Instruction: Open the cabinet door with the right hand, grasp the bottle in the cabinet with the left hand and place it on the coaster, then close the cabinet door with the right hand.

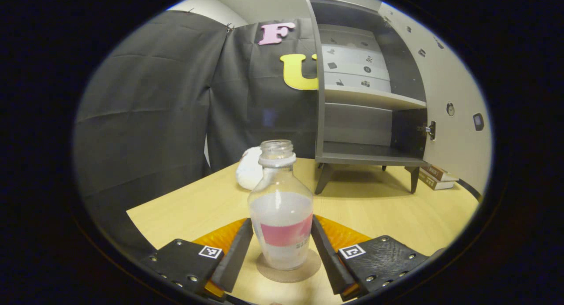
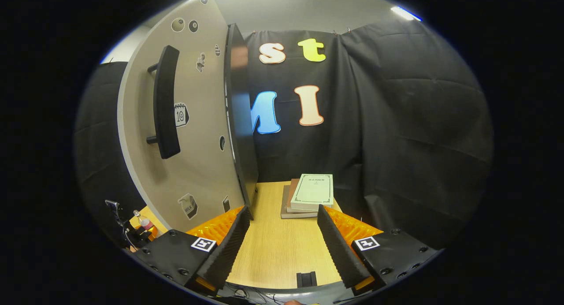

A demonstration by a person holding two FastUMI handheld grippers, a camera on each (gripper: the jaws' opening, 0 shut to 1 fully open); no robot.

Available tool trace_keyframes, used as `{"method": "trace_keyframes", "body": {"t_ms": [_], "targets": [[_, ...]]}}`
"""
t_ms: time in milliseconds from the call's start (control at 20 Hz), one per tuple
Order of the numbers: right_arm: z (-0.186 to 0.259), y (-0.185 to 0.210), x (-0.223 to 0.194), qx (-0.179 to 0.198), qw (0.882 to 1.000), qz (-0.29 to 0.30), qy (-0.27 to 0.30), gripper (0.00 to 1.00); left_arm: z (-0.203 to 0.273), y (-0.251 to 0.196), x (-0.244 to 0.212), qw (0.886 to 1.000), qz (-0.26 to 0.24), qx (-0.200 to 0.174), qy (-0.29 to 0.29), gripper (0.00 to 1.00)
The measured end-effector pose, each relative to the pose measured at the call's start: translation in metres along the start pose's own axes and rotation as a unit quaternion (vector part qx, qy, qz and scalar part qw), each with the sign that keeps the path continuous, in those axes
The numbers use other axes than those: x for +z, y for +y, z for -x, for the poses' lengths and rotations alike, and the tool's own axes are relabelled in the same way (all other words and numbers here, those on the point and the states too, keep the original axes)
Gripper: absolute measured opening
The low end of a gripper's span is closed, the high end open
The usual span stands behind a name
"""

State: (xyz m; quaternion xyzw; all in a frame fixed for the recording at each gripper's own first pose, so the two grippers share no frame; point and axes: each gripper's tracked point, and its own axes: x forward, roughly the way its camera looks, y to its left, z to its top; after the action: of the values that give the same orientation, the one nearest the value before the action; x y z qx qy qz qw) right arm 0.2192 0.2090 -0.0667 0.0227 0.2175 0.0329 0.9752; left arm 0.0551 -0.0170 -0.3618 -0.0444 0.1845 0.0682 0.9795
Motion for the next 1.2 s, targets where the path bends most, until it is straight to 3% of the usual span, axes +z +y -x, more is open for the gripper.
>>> {"method": "trace_keyframes", "body": {"t_ms": [500, 650, 700, 750, 850, 900, 950, 1150, 1200], "targets": [[0.004, 0.001, 0.022, 0.02, 0.999, -0.012, -0.031, 0.98, 0.028, -0.01, 0.083, 0.999, -0.006, -0.001, -0.044, 0.79], [0.006, 0.004, 0.038, 0.037, 0.998, -0.026, -0.047, 0.98, 0.047, -0.009, 0.119, 0.998, -0.004, 0.003, -0.06, 0.79], [0.006, 0.006, 0.045, 0.045, 0.997, -0.031, -0.051, 0.93, 0.053, -0.007, 0.132, 0.998, -0.003, 0.007, -0.064, 0.81], [0.006, 0.008, 0.051, 0.052, 0.997, -0.035, -0.055, 0.98, 0.061, -0.004, 0.145, 0.998, -0.002, 0.014, -0.065, 0.81], [0.006, 0.014, 0.067, 0.069, 0.995, -0.031, -0.066, 0.98, 0.077, 0.002, 0.173, 0.997, 0.0, 0.025, -0.072, 0.81], [0.005, 0.017, 0.075, 0.077, 0.994, -0.026, -0.073, 0.93, 0.086, 0.005, 0.189, 0.996, -0.002, 0.028, -0.079, 0.81], [0.005, 0.021, 0.082, 0.083, 0.993, -0.02, -0.081, 0.98, 0.094, 0.004, 0.203, 0.996, -0.004, 0.026, -0.087, 0.81], [0.005, 0.039, 0.104, 0.102, 0.989, -0.011, -0.108, 0.98, 0.113, 0.008, 0.242, 0.993, -0.023, 0.021, -0.115, 0.79], [0.004, 0.044, 0.106, 0.107, 0.988, -0.01, -0.109, 0.93, 0.114, 0.011, 0.247, 0.993, -0.028, 0.024, -0.116, 0.78]]}}
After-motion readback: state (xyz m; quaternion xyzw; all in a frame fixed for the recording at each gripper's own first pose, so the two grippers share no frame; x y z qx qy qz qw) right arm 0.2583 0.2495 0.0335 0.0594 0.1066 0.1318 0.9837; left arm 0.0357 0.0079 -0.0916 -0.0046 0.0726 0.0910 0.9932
